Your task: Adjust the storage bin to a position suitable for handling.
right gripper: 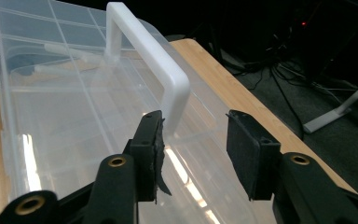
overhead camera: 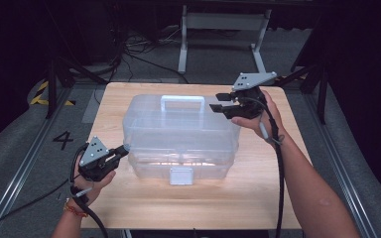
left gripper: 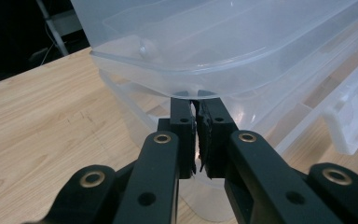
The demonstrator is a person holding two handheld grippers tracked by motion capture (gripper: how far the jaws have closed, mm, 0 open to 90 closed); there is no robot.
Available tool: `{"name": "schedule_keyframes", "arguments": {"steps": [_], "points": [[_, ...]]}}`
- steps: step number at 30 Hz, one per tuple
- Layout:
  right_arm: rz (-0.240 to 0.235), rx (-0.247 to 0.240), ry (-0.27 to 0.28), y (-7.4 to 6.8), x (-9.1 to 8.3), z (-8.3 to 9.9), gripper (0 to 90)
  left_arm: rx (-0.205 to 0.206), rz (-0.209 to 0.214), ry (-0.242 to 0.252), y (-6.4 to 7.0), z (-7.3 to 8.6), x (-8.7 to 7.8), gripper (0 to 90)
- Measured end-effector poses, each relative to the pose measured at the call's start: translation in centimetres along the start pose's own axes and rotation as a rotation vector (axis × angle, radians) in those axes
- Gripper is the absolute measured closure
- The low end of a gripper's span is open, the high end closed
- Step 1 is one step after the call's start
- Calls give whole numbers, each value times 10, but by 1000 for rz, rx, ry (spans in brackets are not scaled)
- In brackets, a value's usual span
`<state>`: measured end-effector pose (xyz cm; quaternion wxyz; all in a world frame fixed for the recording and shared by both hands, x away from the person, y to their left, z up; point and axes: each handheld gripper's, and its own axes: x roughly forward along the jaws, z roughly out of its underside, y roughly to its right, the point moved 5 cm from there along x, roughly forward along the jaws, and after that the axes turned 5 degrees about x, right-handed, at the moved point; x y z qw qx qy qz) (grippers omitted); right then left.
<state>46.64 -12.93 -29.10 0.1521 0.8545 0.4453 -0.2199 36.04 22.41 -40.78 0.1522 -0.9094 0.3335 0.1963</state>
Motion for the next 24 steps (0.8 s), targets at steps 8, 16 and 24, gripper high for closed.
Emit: {"name": "schedule_keyframes", "arguments": {"steps": [8,16,24], "points": [[69,-13,38,6,-45,22,502,13,-10,1,-2,-8,3,838],[119,26,85,14,-82,61,492,12,-20,14,-5,-16,3,829],[105,29,84,11,-75,94,470,23,-19,12,-7,-20,4,829]]}}
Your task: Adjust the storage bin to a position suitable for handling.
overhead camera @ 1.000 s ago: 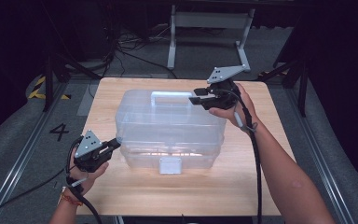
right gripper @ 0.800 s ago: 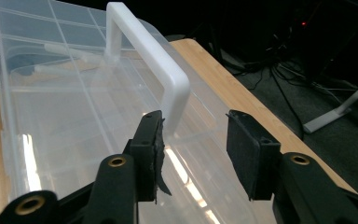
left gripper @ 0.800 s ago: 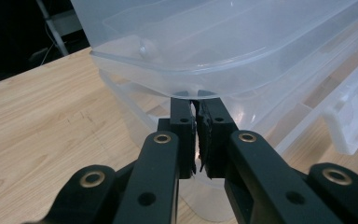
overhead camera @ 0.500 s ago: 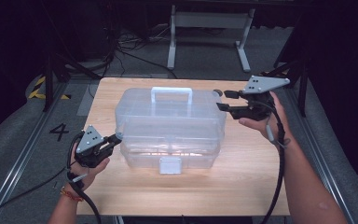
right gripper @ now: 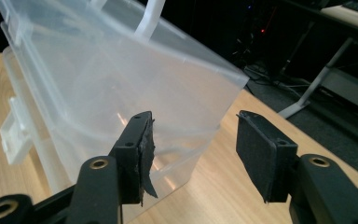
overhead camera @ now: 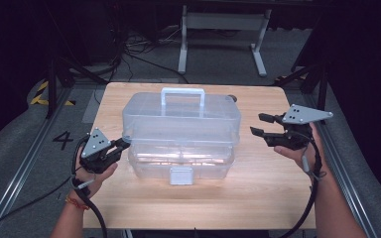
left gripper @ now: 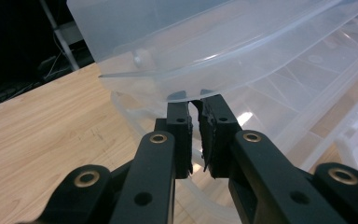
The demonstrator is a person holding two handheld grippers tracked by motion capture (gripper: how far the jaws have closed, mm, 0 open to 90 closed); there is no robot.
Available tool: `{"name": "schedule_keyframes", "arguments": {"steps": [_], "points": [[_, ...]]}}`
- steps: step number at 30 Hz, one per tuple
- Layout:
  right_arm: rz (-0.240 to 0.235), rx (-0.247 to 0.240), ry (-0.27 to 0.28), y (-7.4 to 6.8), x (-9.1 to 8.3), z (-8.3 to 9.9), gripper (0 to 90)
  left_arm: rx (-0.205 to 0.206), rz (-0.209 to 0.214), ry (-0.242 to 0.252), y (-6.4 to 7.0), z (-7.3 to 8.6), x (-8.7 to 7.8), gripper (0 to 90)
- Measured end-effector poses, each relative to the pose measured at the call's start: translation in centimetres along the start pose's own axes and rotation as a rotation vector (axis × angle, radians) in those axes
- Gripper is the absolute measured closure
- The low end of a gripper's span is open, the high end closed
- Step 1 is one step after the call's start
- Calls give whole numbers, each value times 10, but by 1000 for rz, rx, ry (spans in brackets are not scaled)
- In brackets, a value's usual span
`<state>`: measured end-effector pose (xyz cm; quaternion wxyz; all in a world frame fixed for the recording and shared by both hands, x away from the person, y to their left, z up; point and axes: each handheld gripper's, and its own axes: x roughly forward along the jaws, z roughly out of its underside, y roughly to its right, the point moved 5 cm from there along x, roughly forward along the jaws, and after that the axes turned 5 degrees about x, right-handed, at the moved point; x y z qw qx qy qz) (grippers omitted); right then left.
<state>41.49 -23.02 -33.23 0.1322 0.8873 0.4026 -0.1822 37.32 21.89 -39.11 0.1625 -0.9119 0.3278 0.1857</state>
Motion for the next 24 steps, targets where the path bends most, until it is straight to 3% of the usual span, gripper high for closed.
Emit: {"name": "schedule_keyframes", "arguments": {"steps": [14,24], "points": [[-54,-4,-49,-13,25,33,443,5,3,1,-3,-6,2,825],[-75,2,15,-23,37,29,441,13,7,-7,-3,-9,5,816]]}}
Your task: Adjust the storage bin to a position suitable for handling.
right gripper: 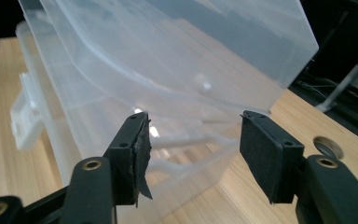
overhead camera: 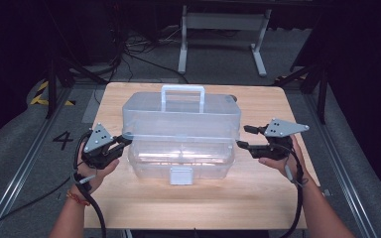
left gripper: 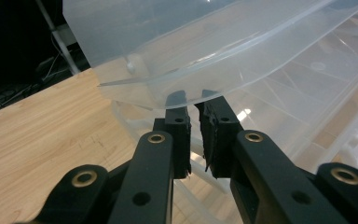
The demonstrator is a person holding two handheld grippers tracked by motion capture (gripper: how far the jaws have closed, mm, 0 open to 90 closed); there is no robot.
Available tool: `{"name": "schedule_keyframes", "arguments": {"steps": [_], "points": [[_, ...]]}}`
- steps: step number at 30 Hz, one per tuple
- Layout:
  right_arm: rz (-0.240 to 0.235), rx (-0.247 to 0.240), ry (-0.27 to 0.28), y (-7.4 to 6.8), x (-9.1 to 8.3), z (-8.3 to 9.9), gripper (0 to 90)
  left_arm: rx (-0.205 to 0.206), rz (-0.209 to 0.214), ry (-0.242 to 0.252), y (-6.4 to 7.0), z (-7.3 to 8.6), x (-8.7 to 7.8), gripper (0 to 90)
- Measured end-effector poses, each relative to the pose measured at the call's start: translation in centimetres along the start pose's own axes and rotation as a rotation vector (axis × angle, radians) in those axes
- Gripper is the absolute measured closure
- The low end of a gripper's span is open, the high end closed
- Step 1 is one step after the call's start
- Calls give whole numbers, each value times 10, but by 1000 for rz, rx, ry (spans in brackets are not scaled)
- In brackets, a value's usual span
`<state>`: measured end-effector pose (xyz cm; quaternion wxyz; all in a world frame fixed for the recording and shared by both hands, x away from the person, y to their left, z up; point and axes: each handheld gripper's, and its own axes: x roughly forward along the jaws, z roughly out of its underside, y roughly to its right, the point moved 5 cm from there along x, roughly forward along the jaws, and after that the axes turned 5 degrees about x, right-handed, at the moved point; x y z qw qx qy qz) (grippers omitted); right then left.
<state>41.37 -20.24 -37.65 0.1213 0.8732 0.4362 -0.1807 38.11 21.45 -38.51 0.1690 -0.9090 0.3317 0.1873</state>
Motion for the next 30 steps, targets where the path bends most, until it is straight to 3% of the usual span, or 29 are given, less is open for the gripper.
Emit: {"name": "schedule_keyframes", "arguments": {"steps": [8,17,24,28,30], "points": [[24,-22,35,-6,6,-7,441,3,-3,-3,0,0,0,779],[70,-33,91,-8,10,-14,470,-47,-29,19,-8,8,-10,678],[91,-15,136,-4,10,-19,496,-51,-40,-34,-8,23,-10,620],[82,31,173,1,11,-23,509,-48,-28,-60,-2,30,-5,588],[99,35,181,2,12,-24,525,-47,-20,-74,1,34,-1,581]]}}
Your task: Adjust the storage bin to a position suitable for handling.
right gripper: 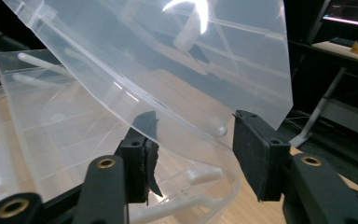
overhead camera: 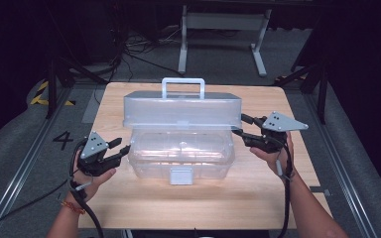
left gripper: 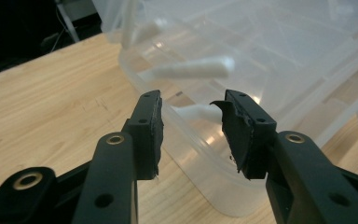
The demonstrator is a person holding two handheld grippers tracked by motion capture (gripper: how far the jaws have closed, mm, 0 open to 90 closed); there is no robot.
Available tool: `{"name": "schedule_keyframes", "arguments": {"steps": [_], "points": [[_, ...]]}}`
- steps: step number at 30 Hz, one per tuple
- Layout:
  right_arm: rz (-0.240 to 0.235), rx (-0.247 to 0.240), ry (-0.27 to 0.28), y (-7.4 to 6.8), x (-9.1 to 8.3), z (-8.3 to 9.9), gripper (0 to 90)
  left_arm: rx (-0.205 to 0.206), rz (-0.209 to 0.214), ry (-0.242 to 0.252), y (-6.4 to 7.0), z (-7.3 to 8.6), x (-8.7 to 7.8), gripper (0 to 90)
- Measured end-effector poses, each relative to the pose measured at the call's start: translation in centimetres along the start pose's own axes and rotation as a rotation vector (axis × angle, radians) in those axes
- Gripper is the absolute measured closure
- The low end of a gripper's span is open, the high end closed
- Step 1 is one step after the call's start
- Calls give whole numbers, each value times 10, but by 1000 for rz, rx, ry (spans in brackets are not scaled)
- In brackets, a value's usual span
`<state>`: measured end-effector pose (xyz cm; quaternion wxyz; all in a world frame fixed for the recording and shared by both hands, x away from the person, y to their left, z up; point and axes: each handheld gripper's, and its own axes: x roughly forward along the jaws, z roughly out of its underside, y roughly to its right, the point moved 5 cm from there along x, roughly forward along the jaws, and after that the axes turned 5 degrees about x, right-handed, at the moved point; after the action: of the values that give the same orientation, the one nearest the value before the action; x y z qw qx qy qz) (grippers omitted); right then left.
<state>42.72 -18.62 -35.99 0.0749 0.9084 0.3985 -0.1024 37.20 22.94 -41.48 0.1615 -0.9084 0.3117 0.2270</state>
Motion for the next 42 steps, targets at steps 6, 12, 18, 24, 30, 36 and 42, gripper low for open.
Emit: {"name": "schedule_keyframes", "arguments": {"steps": [6,12,18,24,30,36,42], "points": [[50,-7,14,3,4,-4,561,-20,13,-17,-2,10,6,597],[88,5,35,7,9,-6,603,-13,18,12,-2,13,5,601],[131,-1,34,10,13,-9,646,-16,-2,28,-4,13,0,584],[162,-2,29,13,16,-13,674,-42,-6,7,-9,18,0,577],[183,-10,38,16,19,-17,689,-44,-10,-21,-9,22,5,578],[185,4,59,20,23,-23,690,-48,-13,-42,-10,25,9,589],[213,-5,66,23,27,-30,693,-52,-8,-42,-11,25,9,594]]}}
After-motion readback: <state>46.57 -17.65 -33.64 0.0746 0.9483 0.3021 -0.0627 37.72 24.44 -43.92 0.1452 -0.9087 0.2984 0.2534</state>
